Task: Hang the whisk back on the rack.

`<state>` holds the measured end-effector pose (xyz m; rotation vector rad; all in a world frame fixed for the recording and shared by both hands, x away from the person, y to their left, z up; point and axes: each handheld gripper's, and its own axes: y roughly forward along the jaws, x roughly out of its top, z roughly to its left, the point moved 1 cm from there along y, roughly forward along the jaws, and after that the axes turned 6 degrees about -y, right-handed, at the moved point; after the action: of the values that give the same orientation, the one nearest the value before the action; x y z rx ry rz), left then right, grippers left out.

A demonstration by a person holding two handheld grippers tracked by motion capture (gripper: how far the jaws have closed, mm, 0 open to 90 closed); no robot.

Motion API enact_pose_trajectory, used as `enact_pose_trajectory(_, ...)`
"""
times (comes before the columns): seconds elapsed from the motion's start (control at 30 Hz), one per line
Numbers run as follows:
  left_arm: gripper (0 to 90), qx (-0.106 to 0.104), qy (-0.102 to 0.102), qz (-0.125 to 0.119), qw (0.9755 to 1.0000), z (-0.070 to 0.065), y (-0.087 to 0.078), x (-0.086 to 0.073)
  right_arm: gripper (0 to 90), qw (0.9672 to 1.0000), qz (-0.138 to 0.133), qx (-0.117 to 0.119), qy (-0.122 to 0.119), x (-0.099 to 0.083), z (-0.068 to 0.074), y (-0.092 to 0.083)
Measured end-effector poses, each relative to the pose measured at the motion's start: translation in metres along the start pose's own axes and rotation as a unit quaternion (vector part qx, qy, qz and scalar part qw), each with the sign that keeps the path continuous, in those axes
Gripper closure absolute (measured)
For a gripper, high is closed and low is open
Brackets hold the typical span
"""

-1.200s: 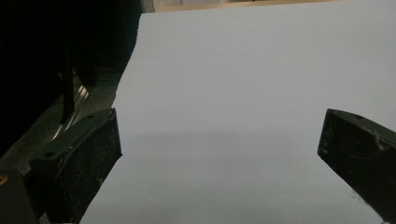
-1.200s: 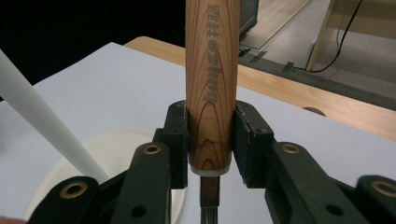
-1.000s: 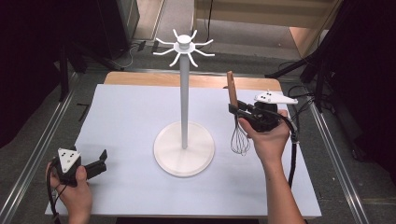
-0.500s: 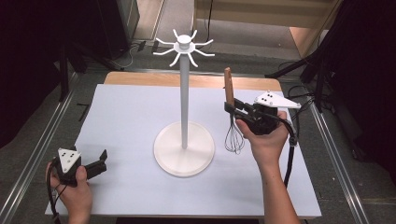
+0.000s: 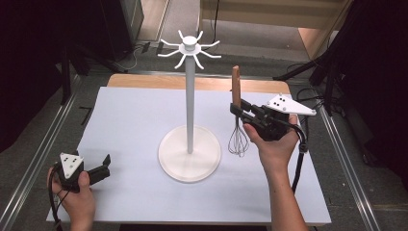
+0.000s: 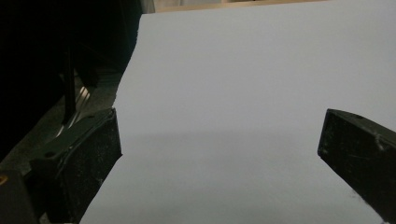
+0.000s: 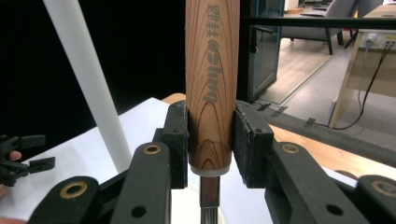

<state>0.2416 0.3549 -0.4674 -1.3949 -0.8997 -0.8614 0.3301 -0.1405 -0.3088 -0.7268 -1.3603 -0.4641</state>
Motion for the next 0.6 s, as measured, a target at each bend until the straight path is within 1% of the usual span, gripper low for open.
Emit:
enact_pose_trajectory(0.17, 0.0, 0.000, 0.001, 0.000, 1.0000, 0.000, 0.000, 0.000, 70.4, 1.0000, -0.006, 0.004, -0.003, 0.006, 0.003, -0.001)
enact_pose_trajectory(0.43, 0.1, 0.002, -0.001, -0.005, 1.0000, 0.000, -0.001, 0.000, 70.4, 0.9999, -0.010, 0.010, -0.009, 0.009, 0.008, -0.005)
enact_pose_trajectory(0.6, 0.0, 0.002, -0.001, -0.005, 1.0000, 0.000, -0.001, 0.000, 70.4, 0.9995, -0.024, 0.018, -0.011, 0.012, 0.012, -0.010)
